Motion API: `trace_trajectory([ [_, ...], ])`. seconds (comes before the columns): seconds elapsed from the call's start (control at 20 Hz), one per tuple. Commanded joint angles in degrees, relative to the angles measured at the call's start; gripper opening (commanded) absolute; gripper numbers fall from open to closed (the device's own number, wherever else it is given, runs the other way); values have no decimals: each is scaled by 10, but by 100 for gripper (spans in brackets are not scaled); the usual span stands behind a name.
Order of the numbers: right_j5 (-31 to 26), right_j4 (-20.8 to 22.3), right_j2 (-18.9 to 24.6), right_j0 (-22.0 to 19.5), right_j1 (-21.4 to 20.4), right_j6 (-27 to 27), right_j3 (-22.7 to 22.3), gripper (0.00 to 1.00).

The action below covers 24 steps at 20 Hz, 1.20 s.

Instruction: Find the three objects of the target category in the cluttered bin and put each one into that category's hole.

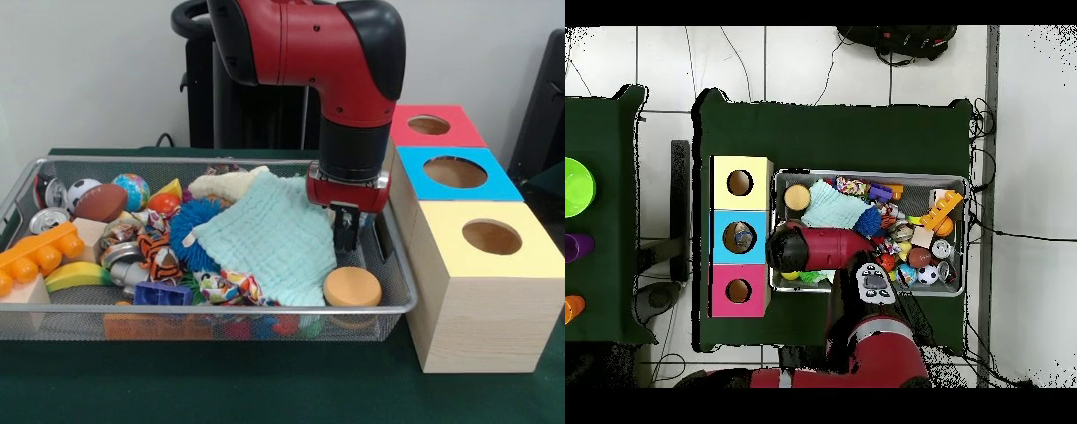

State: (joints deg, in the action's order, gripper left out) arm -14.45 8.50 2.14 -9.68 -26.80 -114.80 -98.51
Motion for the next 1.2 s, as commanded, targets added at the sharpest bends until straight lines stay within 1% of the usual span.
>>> trace_trajectory([
  [0.05, 20, 19, 15, -9, 3, -50, -36, 0],
  [0.4, 9, 16, 17, -11, -2, -47, -32, 0],
  [0.65, 14, 18, 24, -18, 1, -43, -32, 0],
  [0.7, 12, 17, 28, -21, 0, -41, -33, 100],
  [1.0, -14, 17, 40, -33, -5, -24, -36, 100],
  [1.2, -19, 16, 45, -37, -4, -22, -37, 100],
])
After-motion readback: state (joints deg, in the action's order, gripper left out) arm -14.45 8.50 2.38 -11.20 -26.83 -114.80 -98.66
